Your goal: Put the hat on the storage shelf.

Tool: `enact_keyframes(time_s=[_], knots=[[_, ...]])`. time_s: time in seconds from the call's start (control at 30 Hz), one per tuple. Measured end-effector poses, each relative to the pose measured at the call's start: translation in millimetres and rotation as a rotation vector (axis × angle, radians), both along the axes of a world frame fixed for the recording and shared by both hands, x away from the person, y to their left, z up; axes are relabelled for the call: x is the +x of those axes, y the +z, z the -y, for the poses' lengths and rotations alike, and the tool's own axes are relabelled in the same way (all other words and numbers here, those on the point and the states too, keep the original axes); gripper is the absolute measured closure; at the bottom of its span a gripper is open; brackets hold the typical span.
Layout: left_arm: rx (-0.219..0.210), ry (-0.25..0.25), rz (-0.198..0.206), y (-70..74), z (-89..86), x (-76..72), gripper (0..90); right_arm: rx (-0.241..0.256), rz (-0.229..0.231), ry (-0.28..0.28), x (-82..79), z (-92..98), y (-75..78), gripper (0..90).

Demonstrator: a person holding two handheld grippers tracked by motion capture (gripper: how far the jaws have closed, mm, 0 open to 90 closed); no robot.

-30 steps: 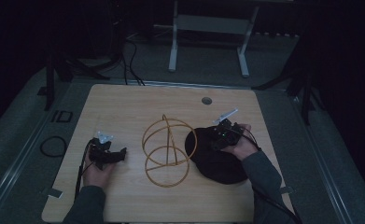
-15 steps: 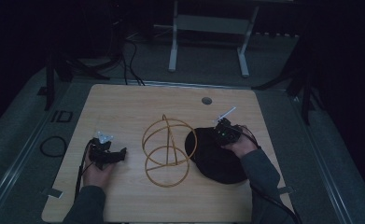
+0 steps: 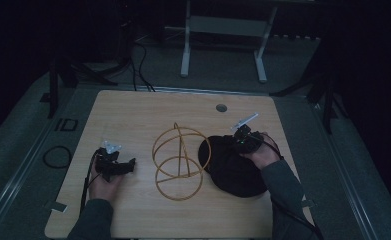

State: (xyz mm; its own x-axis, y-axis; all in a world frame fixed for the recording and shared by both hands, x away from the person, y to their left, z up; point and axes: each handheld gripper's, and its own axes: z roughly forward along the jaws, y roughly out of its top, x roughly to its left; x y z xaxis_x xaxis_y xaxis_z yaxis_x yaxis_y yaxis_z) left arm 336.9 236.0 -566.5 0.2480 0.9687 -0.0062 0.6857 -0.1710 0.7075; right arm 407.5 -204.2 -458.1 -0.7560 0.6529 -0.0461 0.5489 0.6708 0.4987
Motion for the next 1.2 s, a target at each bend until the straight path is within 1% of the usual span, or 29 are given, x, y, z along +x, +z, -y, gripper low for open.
enact_keyframes(time_s=[0.17,0.3,0.37,0.43,0.47,0.53,0.57,0.63,0.8,0.93,1.03,1.17,1.2], knots=[[0.000,0.001,-0.001,0.0,0.1,0.1,14.1,0.042,0.020,0.016,-2.1,6.8,8.8,86.1],[-0.001,0.001,0.000,0.0,0.1,0.1,14.1,0.052,0.030,0.040,-3.9,11.2,17.9,86.0],[-0.001,0.001,0.000,0.0,0.1,0.1,14.1,0.056,0.032,0.042,-4.7,12.3,20.0,86.0],[0.000,0.000,-0.001,0.0,0.0,0.1,14.1,0.075,0.035,0.059,-6.5,15.3,25.4,86.0],[0.000,0.000,-0.002,0.0,0.0,0.1,14.1,0.080,0.029,0.066,-8.0,15.8,27.8,85.9],[-0.002,0.002,0.000,-0.1,0.2,0.1,14.1,0.083,0.033,0.078,-10.4,15.9,32.0,86.0],[-0.002,0.002,0.000,-0.1,0.2,0.1,14.1,0.076,0.045,0.091,-11.6,16.1,35.0,86.0],[-0.001,0.001,0.000,0.0,0.1,0.1,14.1,0.072,0.045,0.095,-13.4,16.1,38.9,86.0],[-0.002,0.002,0.000,-0.1,0.2,0.1,14.1,0.085,0.050,0.115,-15.0,20.6,47.8,85.9],[-0.002,0.002,0.000,-0.1,0.2,0.1,14.1,0.087,0.057,0.131,-15.7,24.6,52.2,85.9],[-0.002,0.002,0.000,-0.1,0.2,0.1,14.1,0.082,0.061,0.154,-16.5,26.8,55.5,85.9],[-0.001,0.001,0.000,0.0,0.1,0.1,14.1,0.076,0.062,0.162,-16.9,28.6,59.2,85.8],[-0.001,0.001,0.000,-0.1,0.1,0.1,14.1,0.077,0.062,0.164,-17.1,30.5,62.4,85.8]])
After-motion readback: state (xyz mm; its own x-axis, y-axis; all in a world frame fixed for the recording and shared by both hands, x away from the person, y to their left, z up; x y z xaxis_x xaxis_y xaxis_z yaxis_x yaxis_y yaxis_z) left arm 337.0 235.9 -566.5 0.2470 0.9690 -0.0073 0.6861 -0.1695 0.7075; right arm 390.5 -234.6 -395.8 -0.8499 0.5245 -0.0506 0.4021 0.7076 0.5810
